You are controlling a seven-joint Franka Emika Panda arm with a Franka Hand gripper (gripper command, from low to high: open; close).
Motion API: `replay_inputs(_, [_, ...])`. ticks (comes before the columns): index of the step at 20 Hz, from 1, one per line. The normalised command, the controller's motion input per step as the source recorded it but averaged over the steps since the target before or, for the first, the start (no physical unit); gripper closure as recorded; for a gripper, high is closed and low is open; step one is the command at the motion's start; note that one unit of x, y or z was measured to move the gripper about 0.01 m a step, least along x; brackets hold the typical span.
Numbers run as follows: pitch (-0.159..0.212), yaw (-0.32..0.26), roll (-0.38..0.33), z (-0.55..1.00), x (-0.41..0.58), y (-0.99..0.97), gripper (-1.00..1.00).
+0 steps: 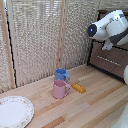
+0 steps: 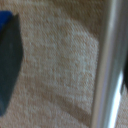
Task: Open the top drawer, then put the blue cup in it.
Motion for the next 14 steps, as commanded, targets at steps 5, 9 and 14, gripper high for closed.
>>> replay_inputs(5, [0.0, 0.078, 0.008, -0.01, -0.026, -0.1, 1.0])
replay_inputs(9, [0.0, 0.024, -0.01, -0.01, 0.142, 0.39, 1.0])
replay_inputs(14, [-0.005, 0.022, 0.002, 0.0, 0.208, 0.91, 1.0])
